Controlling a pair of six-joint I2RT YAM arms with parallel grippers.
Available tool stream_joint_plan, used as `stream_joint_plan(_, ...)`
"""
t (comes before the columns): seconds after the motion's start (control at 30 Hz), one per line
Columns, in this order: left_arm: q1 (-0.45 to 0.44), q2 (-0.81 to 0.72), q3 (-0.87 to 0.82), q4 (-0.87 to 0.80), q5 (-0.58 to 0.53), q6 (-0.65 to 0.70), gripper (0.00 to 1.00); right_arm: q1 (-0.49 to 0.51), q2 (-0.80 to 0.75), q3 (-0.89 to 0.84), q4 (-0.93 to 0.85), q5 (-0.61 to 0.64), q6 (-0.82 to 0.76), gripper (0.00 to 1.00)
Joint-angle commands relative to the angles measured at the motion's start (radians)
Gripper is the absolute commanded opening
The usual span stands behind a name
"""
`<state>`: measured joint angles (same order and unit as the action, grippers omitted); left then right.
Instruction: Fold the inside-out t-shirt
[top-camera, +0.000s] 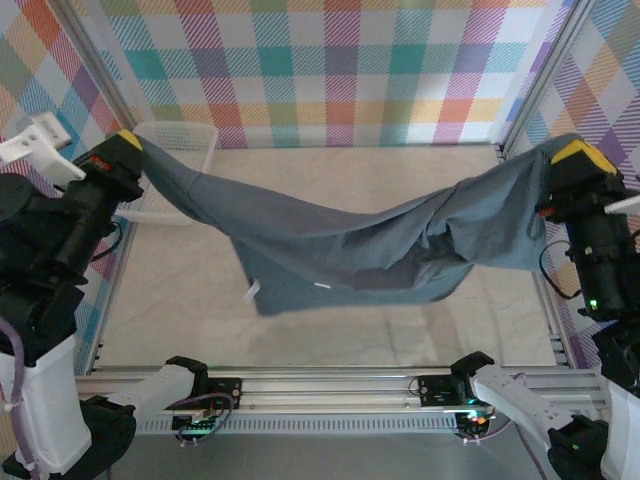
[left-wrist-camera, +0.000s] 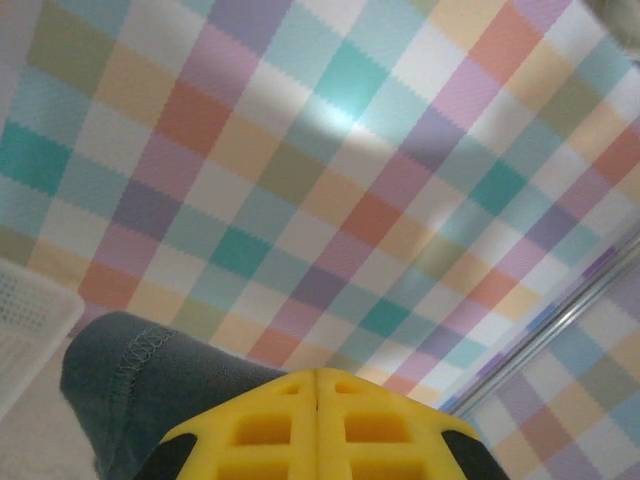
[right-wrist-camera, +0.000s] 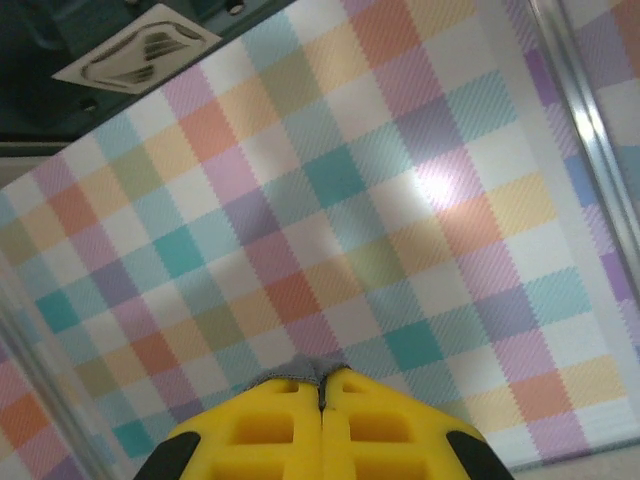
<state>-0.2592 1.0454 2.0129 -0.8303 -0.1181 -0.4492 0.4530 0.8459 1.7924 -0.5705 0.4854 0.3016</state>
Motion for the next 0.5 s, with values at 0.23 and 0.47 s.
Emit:
stream_joint_plan(0.23, 0.071, 0.378, -0.256, 0.258, -0.086, -0.026, 0.00, -0.321, 0.435, -0.091, -0.075, -0.138, 0.183, 0.00)
stream_joint_plan(0.47, 0.147, 0.773, -0.234, 0.375, 0.158, -0.022, 0.58, -0.453, 0.660, -0.235, -0.050, -0.475, 0.202, 0.66)
